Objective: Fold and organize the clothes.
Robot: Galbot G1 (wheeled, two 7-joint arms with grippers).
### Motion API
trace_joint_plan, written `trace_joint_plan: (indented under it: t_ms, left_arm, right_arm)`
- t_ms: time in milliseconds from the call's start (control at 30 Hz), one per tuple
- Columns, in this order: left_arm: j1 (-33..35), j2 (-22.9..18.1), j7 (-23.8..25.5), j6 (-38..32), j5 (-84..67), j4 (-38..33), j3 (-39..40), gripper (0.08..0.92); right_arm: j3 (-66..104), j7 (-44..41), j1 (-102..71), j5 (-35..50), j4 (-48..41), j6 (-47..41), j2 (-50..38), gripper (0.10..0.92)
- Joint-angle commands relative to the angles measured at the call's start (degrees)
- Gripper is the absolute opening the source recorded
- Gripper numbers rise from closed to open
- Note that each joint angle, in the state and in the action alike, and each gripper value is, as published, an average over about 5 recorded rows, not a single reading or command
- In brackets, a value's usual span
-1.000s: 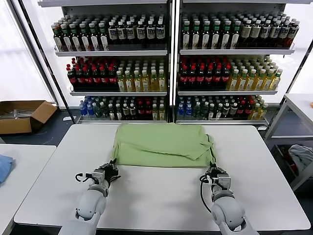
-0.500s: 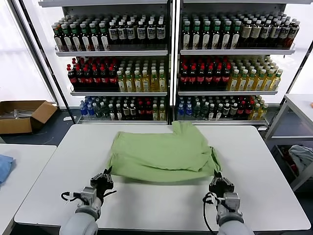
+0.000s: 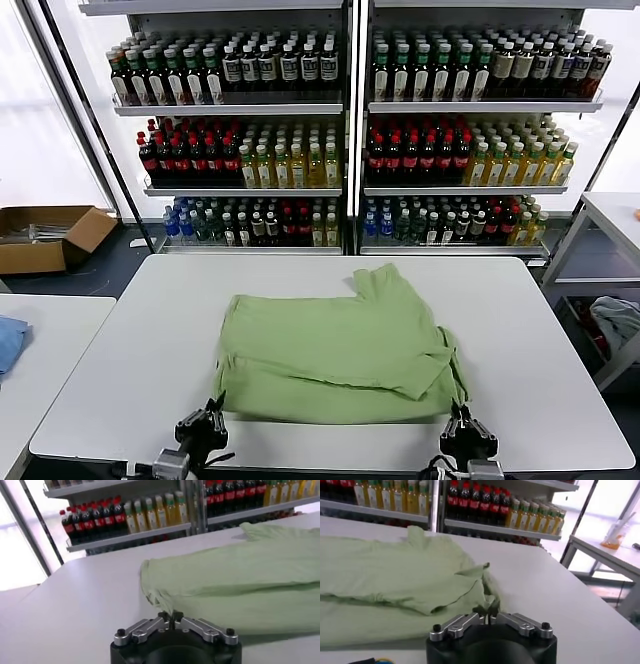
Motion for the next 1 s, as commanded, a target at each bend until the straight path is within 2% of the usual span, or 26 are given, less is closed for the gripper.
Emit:
trace_joint_plan:
  t_ms: [33,200,533,733,1000]
  left_arm:
    - [7.7,-1.5,-0.8,0.7,2.7,-9.2,3.8,0.219]
    - [4.2,-3.2,-0.5,0.8,2.2,-10.3,3.4,0.357]
    - [-5.4,-6.3,0.7,0.2,0.3,-1.8,1.4,0.652]
    - [-12.4,-6.1,1.5,1.5,-0.7,3.5,0.7,0.800]
    - [-20.9,-4.9,2.1,2.7,-2.3,10.7,1.5,0.823]
  right_arm:
    - [0.6,1.8,-3.9,-0.9,6.0,0.2,-0.1,0.389]
    - [3.7,-0.2,-0.4,-0.3,6.2,-0.9,-0.2,0.527]
    - [3.5,-3.8,11.4,-0.7,-5.6,-4.5,0.2,0.790]
    - [2.8,-4.4,18.7,-0.4,-11.4,-7.0,0.0,0.822]
    - [1.9,-5.7,27.7,0.9,-20.6,-8.5,-1.1,0.823]
